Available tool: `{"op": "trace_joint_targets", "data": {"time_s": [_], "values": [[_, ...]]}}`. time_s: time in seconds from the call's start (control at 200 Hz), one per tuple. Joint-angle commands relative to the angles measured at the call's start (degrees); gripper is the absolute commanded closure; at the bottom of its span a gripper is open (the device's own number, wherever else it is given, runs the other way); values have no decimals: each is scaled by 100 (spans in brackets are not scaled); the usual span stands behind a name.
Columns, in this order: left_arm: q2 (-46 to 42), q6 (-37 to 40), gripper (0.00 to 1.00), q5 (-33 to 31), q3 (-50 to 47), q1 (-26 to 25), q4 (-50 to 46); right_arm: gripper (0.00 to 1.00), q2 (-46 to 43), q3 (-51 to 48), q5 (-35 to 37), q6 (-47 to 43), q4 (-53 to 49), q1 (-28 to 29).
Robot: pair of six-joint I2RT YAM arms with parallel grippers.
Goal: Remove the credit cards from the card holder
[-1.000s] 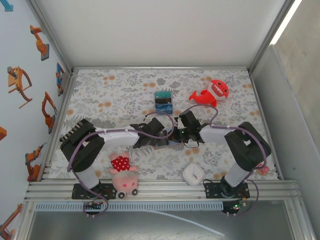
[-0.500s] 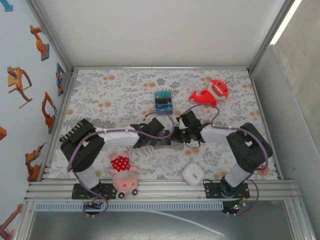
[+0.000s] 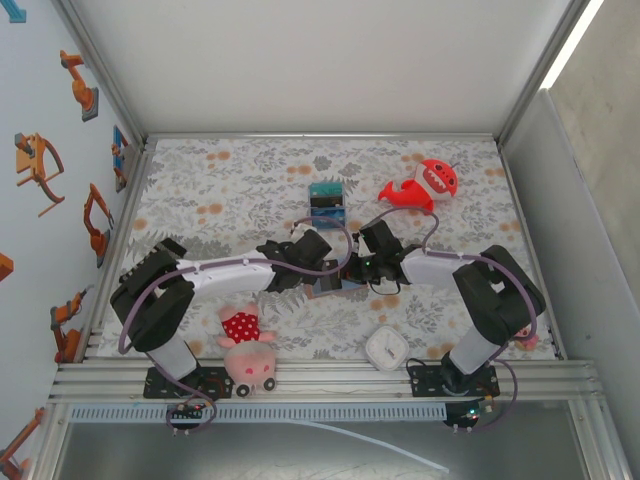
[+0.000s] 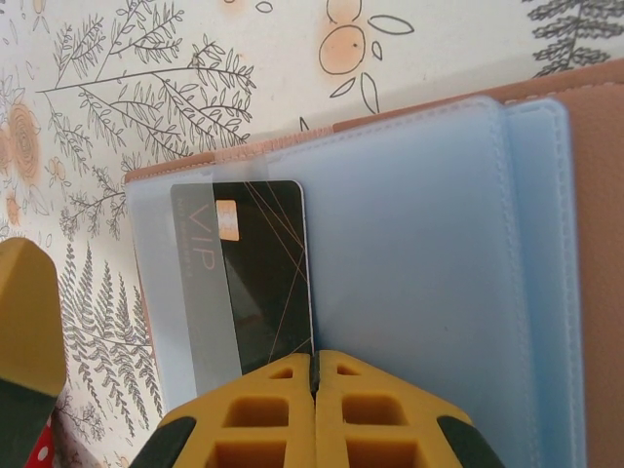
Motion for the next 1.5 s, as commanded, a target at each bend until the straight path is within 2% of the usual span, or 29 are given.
{"op": "trace_joint_targets", "data": {"time_s": [0.0, 0.11, 0.361, 0.446, 0.811, 1.152, 1.497], "values": [[180, 120, 3, 62, 156, -78, -4, 100, -143, 194, 133, -102, -109, -37], [327, 93, 3, 88, 180, -115, -17, 100, -172, 220, 187, -101, -129, -37], [579, 17, 3, 103, 178, -105, -73, 79, -304, 173, 233, -76, -246, -46], [609, -22, 3, 113, 163, -104, -117, 77, -385, 96, 228, -10, -247, -46], [538, -74, 3, 85, 14, -106, -209, 75, -473, -353, -22, 393, 152, -46], [588, -96, 3, 131, 17, -123, -229, 74, -151, -566, -481, 733, 940, -44], [594, -97, 3, 150, 9, -119, -240, 75, 105, -561, -636, 856, 1326, -46]]}}
